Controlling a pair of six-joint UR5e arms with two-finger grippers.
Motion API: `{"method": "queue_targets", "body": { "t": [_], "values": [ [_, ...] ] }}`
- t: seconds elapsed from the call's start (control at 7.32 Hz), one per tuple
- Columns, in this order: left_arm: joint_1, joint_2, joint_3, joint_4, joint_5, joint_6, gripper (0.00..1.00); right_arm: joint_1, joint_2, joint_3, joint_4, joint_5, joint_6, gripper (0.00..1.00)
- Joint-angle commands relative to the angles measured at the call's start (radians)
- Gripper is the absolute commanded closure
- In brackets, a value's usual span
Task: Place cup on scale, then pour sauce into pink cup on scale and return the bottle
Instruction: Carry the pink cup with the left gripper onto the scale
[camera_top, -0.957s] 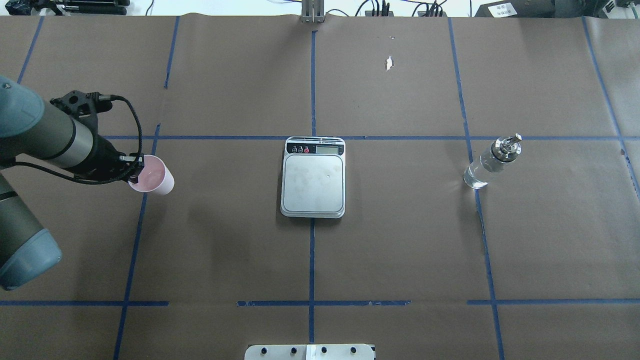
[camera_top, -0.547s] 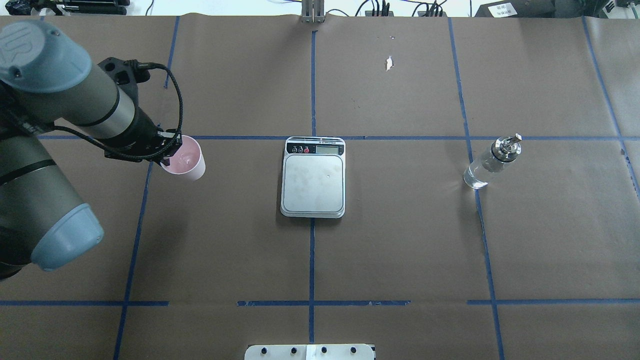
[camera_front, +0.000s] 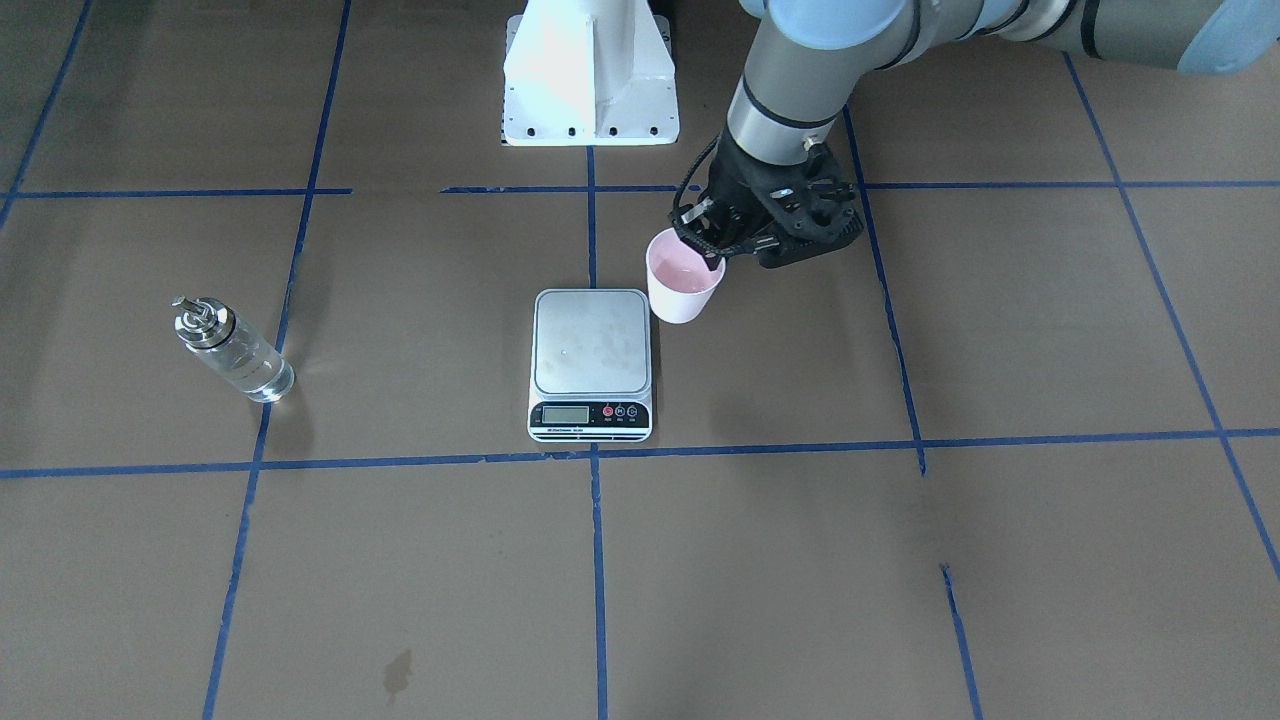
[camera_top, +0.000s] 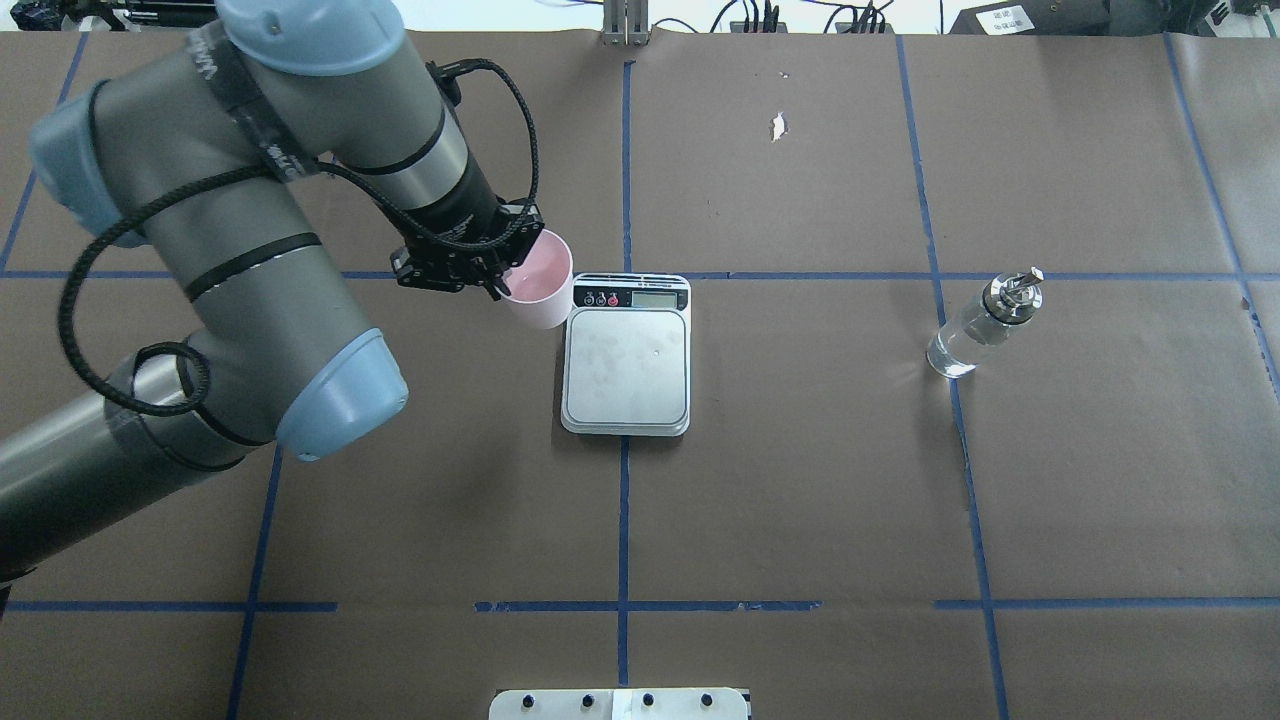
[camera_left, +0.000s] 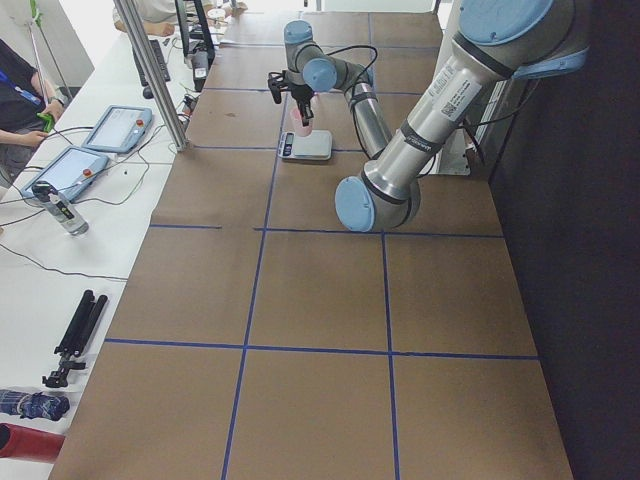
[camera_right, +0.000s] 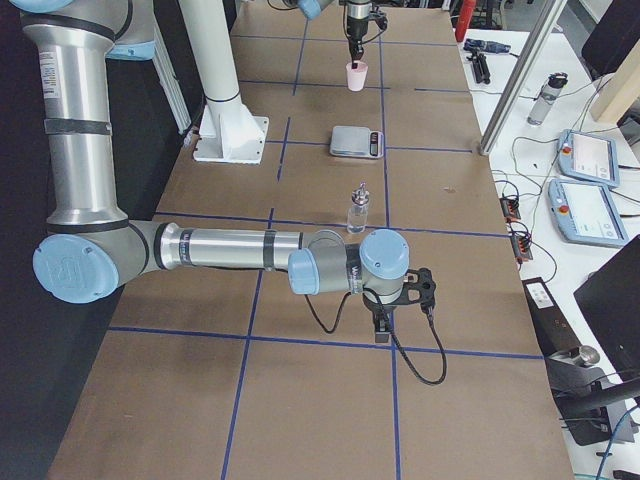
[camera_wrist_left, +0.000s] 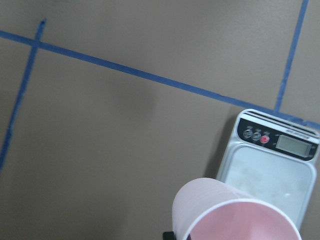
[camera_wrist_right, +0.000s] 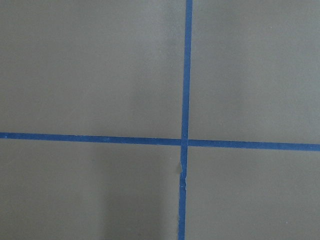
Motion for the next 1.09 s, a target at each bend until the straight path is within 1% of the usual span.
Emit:
{"method": "queue_targets", "body": {
  "t": [0.0,0.14,0.55,0.96],
  "values": [
    [0.046,-0.096,0.206,-0.162,0.001,-0.129,1.0,0.0,0.0,0.0,0.001,0.0,0.0,0.0],
    [0.074,-0.093,0.221,-0.193,0.005,-0.152,1.0,0.0,-0.002,0.0,0.001,0.003,0.002,0.0],
    [0.131,-0.078,0.225,-0.197,0.049,-0.153,1.0,0.0,-0.002,0.0,0.001,0.003,0.002,0.0],
    [0.133,-0.07,0.231,-0.2,0.051,-0.15,1.0,0.0,-0.002,0.0,-0.001,0.001,0.002,0.0]
  ]
}}
